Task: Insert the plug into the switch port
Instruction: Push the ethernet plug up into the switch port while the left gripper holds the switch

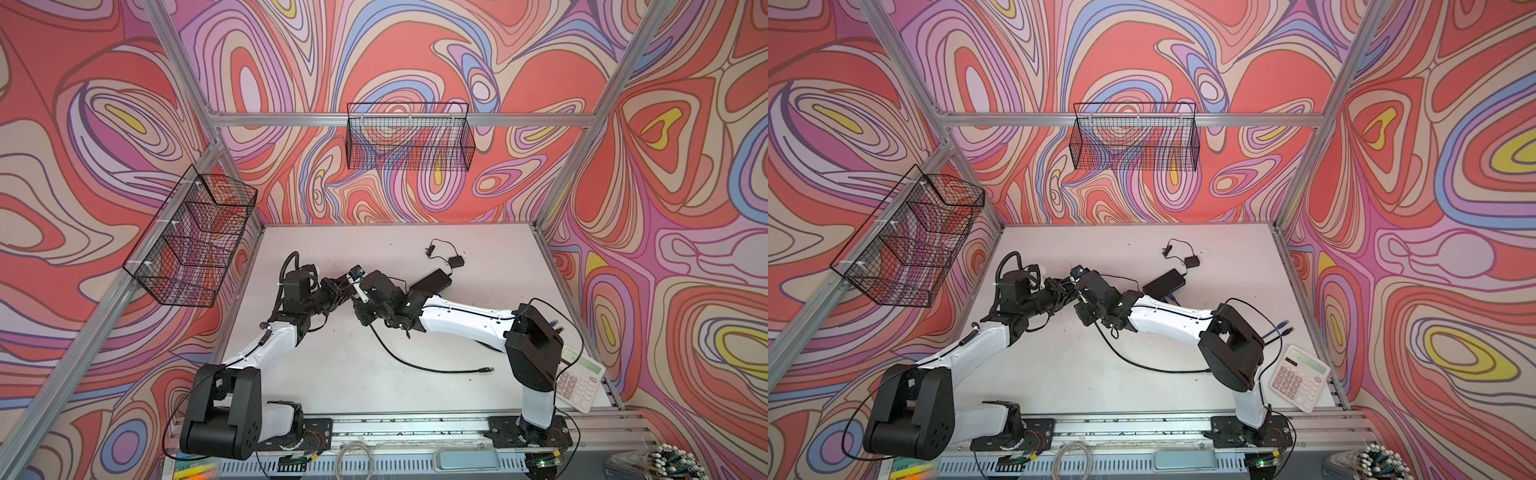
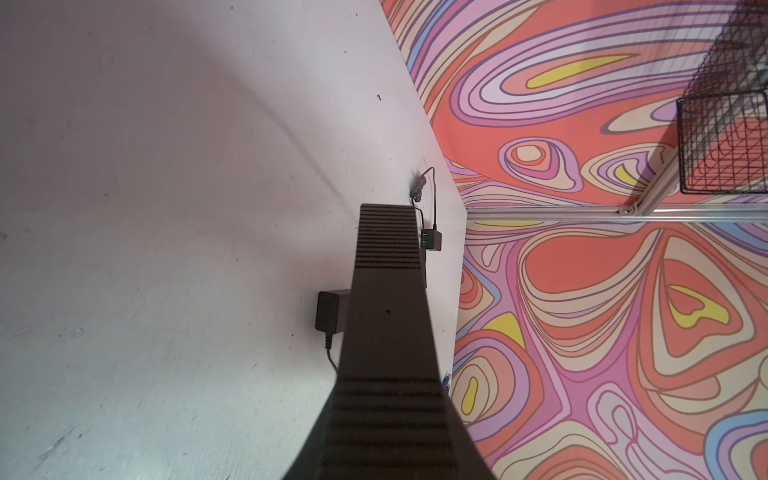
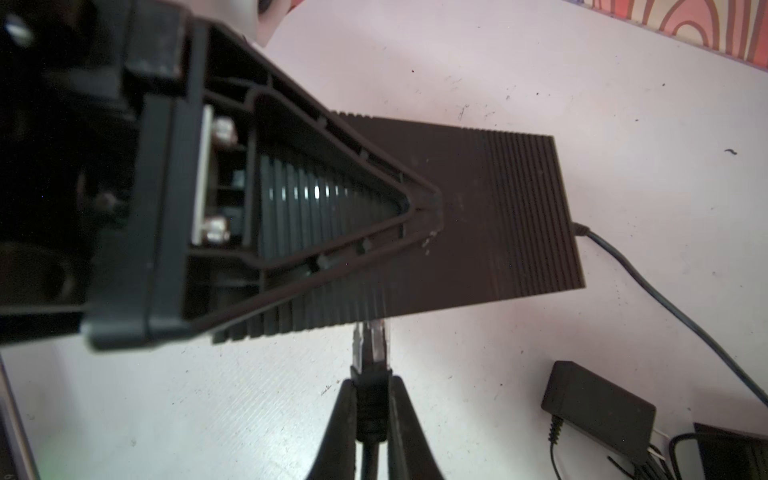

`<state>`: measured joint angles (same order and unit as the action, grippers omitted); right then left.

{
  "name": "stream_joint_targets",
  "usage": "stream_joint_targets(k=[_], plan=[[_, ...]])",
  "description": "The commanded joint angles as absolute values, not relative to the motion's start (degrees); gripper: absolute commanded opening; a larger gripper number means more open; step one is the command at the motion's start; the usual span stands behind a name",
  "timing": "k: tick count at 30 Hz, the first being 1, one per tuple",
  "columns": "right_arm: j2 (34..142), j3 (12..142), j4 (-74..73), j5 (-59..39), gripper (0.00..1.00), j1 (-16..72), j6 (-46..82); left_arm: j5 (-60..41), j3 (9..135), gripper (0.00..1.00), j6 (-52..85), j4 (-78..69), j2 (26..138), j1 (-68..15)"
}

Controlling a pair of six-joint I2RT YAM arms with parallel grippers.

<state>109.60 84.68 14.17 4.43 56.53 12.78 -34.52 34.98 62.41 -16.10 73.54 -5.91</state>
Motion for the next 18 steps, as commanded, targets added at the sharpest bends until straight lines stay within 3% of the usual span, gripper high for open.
stream_joint_targets(k=[1,18], plan=[[106.66,84.36,4.29,0.00,0.00,55.77,13.25,-45.04,34.13,0.13,60.71,-16.74,70.75,-7.82],[104.73,82.39,-1.17,-6.56,0.00,53.24,16.79,-47.60,34.48,0.12,58.80,-16.20,70.75,-9.52]])
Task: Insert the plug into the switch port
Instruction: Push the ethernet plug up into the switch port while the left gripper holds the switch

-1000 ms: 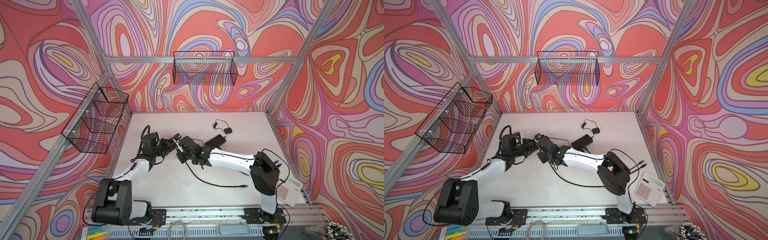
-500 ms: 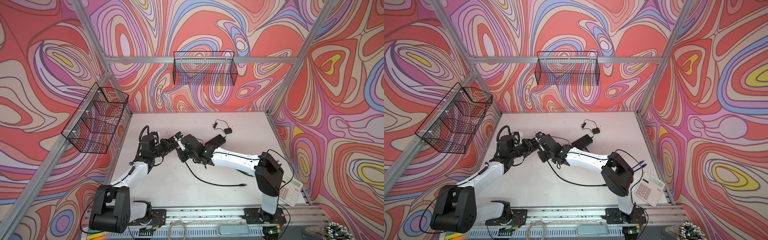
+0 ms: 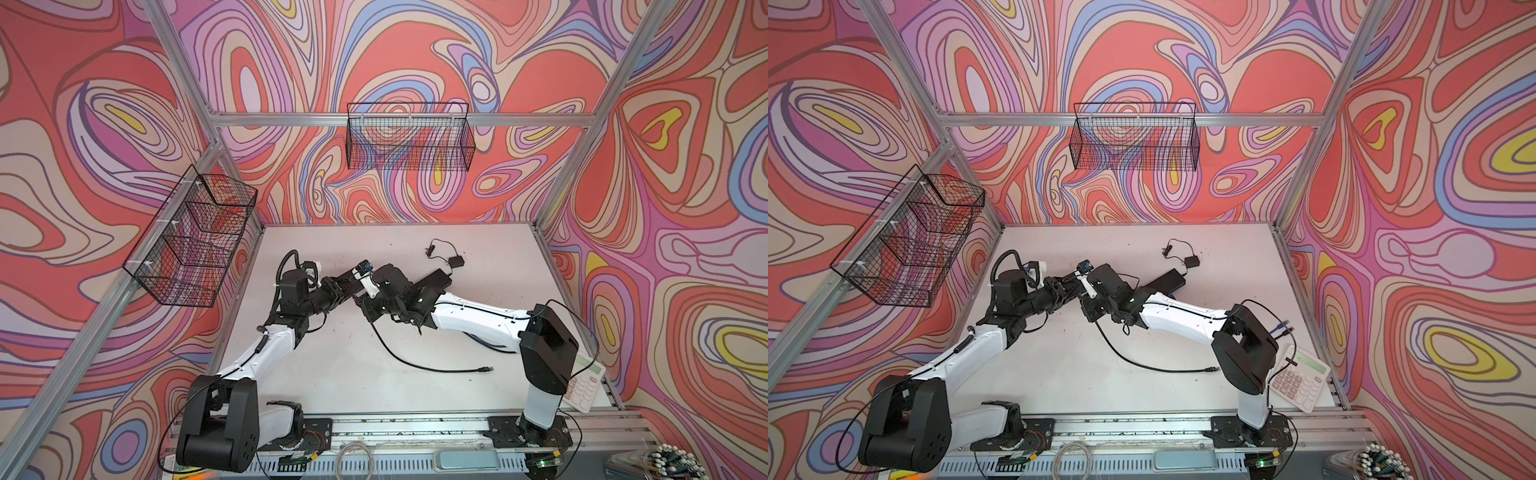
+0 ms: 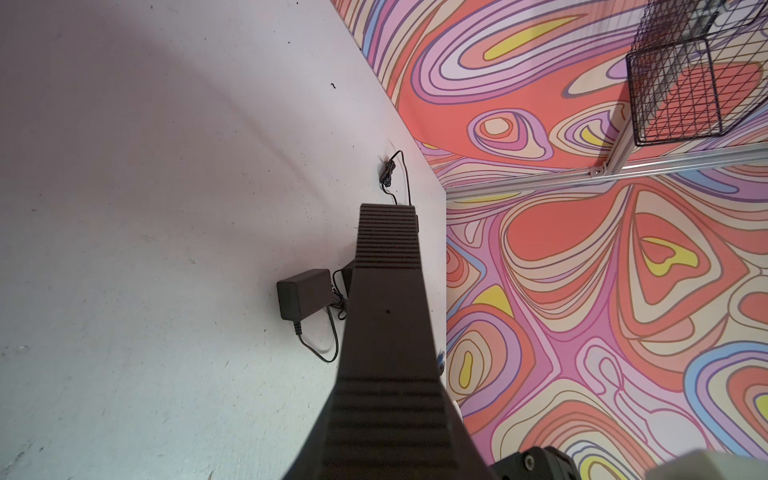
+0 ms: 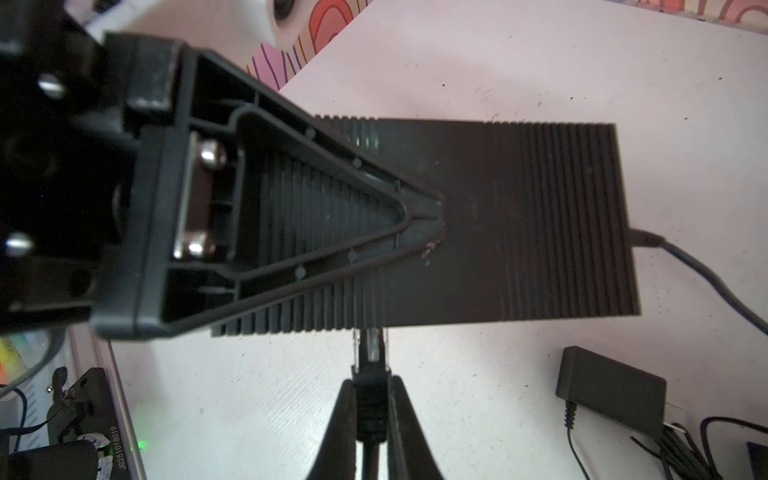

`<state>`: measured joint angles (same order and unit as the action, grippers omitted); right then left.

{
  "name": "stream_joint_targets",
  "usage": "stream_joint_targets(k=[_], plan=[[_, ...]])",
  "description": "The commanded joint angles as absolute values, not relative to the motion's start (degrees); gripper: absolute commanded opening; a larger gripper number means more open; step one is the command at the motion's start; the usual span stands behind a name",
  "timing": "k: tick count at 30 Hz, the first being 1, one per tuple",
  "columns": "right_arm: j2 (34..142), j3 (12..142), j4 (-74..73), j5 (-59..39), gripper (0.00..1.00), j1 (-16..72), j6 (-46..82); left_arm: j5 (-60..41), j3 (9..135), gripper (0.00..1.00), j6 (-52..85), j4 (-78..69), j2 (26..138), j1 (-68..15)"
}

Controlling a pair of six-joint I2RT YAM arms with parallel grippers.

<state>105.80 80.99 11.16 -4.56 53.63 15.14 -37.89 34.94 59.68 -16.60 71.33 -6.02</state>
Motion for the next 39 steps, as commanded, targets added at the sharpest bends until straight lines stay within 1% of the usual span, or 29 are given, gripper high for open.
stream_joint_targets(k=[1,9,14,23,30,36,39], plan=[[104.95,82.80,-1.51,-6.63,0.00,53.26,17.12,-47.71,34.41,0.13,58.72,-16.24,70.99,-9.80],[105.63,84.50,-5.11,-4.33,0.00,53.26,17.82,-46.54,34.30,0.12,57.74,-13.71,71.67,-12.12],[106.89,87.76,-5.40,-3.74,0.00,53.19,17.23,-47.02,33.61,0.12,57.64,-13.71,72.20,-13.25],[107.26,88.87,-13.45,-5.20,0.00,53.26,15.83,-48.63,31.83,0.12,56.93,-12.08,73.39,-14.48],[107.93,91.09,-17.04,-7.17,0.00,51.46,16.97,-49.47,32.87,0.11,53.53,-6.81,73.95,-15.42],[109.32,93.25,-19.89,-8.29,0.00,50.96,18.68,-49.83,31.36,0.11,54.54,-9.67,75.67,-16.31],[110.23,93.20,-22.55,-7.33,0.00,50.84,19.58,-49.79,30.94,0.11,55.36,-10.95,76.02,-16.67]])
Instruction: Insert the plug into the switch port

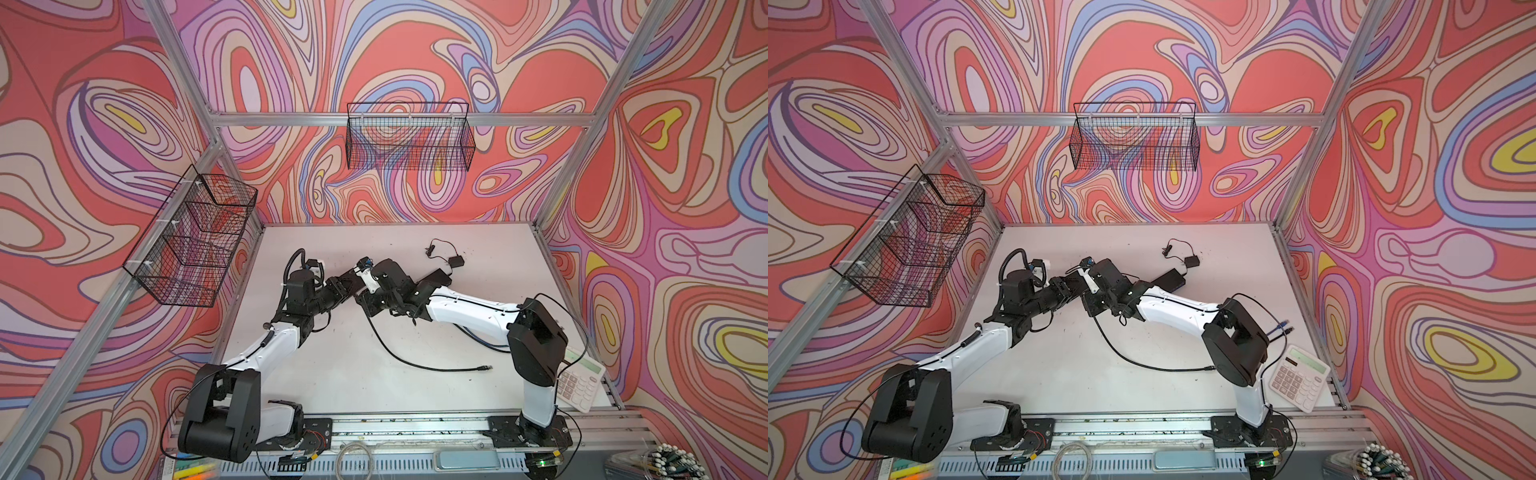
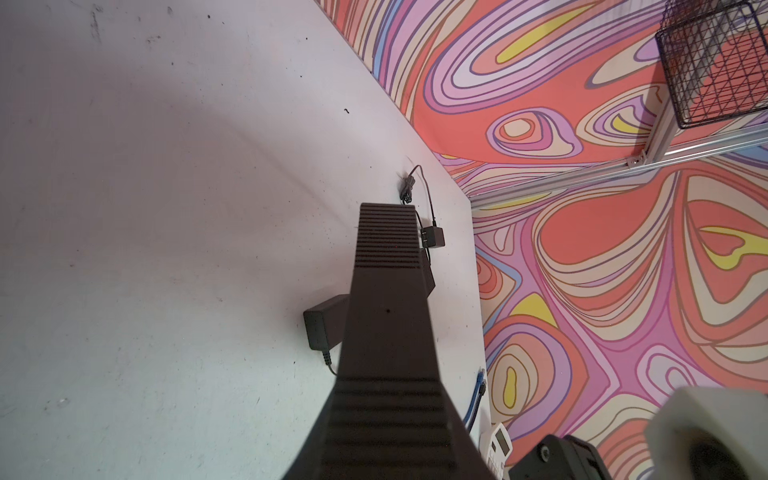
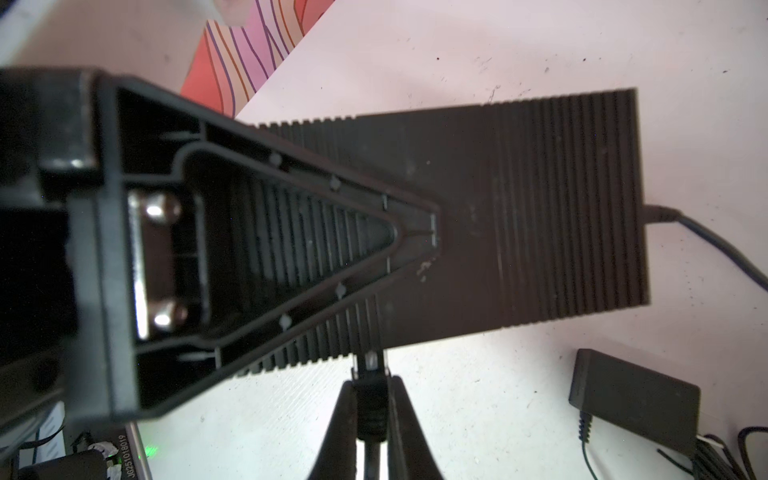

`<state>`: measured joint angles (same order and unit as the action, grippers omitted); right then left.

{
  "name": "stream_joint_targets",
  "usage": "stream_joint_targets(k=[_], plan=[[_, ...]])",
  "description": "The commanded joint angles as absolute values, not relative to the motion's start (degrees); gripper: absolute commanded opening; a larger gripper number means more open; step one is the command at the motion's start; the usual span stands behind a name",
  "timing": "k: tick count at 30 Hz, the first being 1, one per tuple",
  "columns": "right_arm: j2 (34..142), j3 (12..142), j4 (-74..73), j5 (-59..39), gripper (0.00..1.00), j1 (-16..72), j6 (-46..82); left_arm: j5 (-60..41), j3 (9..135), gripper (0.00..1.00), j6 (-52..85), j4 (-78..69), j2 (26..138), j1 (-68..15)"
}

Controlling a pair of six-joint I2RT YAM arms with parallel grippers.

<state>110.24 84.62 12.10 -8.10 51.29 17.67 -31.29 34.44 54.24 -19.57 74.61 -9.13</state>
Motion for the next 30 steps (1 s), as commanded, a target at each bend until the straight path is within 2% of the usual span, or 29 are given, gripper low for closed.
stream_joint_targets(k=[1,11,20,24,30], plan=[[110.39,93.02,-23.75,-7.26,0.00,50.72,20.09,-49.90,30.92,0.11,55.45,-11.24,76.18,-16.77],[112.87,95.23,-26.94,-8.90,0.00,49.38,19.92,-51.28,30.06,0.10,56.21,-13.34,77.34,-17.40],[113.42,94.31,-22.49,-11.29,0.02,49.16,18.83,-51.10,32.49,0.09,55.76,-13.62,80.84,-14.77],[114.10,93.58,-20.23,-12.59,0.07,49.13,18.94,-50.15,35.09,0.09,53.44,-9.20,81.12,-13.86],[114.59,90.94,-18.68,-12.40,0.10,49.14,19.18,-50.73,36.93,0.09,52.10,-6.69,81.82,-9.67]])
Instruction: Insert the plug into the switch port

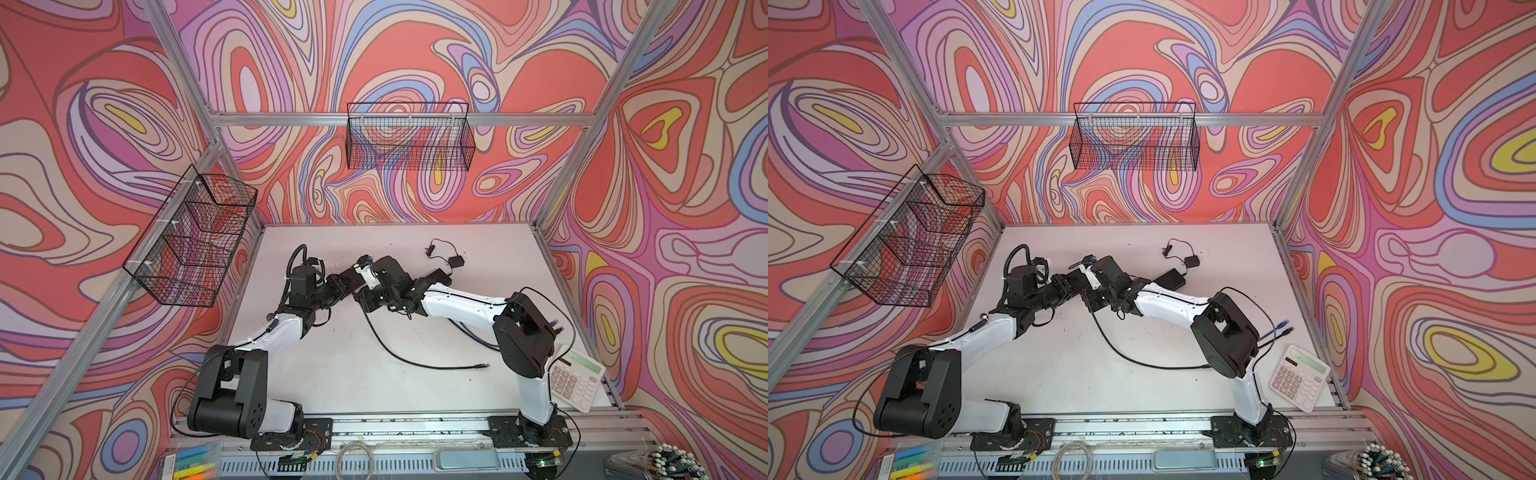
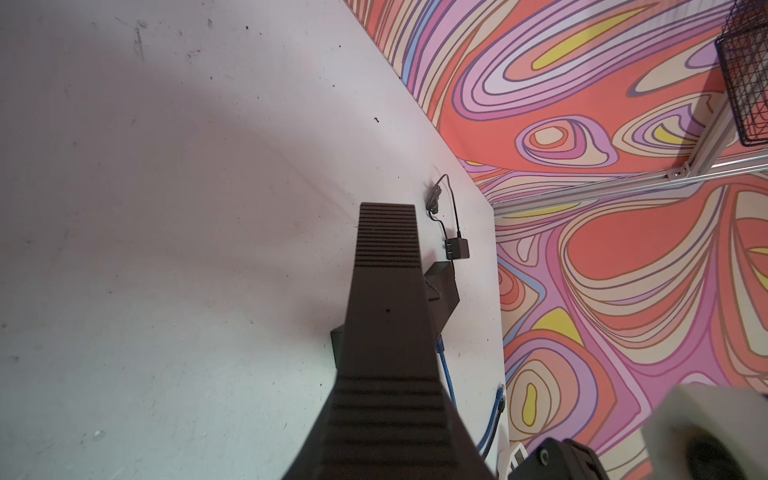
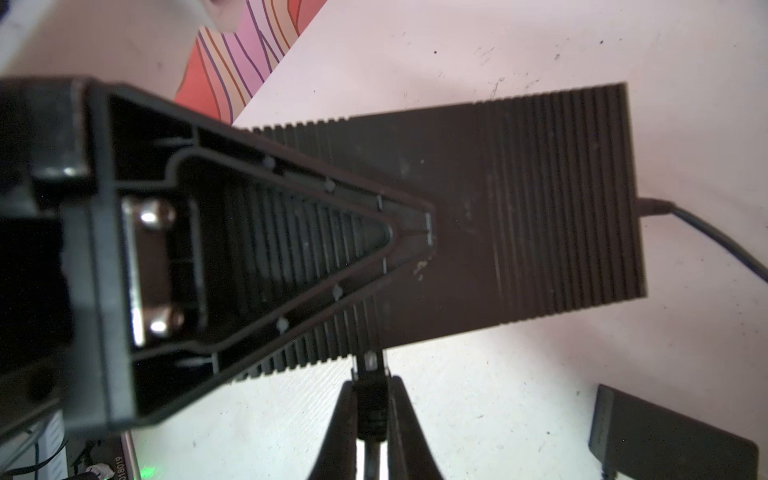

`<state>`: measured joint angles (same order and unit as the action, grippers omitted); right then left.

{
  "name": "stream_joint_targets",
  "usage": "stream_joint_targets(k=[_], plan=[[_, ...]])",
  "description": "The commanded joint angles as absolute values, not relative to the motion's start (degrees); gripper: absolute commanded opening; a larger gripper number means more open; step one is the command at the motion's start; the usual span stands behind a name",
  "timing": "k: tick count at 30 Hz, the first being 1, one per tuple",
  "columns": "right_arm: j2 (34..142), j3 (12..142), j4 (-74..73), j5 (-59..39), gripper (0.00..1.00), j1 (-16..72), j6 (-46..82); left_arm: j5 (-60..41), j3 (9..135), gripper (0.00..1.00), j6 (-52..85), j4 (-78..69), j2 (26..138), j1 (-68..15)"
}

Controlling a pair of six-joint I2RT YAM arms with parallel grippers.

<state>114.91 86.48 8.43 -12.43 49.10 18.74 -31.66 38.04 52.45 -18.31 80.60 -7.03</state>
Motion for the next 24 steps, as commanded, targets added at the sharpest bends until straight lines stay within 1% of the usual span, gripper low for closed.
stream_joint_targets(k=[1,3,7,9,14,18,24], plan=[[114.46,90.52,-18.38,-12.14,0.11,49.18,19.24,-50.73,37.30,0.09,51.83,-6.09,81.99,-9.22],[114.34,90.07,-17.37,-11.87,0.14,49.05,18.63,-50.41,38.34,0.09,51.36,-5.11,82.33,-8.35],[113.83,89.43,-15.34,-11.90,0.16,48.98,18.14,-49.12,40.67,0.09,50.57,-3.56,83.51,-8.17],[113.74,88.91,-14.40,-11.82,0.21,48.79,18.36,-47.55,41.75,0.09,50.50,-2.90,84.32,-7.96],[112.84,86.18,-12.76,-12.57,0.22,48.74,19.23,-45.07,43.33,0.09,51.96,-4.87,86.96,-6.53],[111.06,82.17,-11.73,-12.05,0.24,48.61,19.33,-40.94,46.19,0.08,50.32,-1.72,87.85,-5.25],[106.00,74.94,-9.02,-10.69,0.40,47.37,19.07,-35.16,45.74,0.07,49.99,-1.96,88.09,-1.40]])
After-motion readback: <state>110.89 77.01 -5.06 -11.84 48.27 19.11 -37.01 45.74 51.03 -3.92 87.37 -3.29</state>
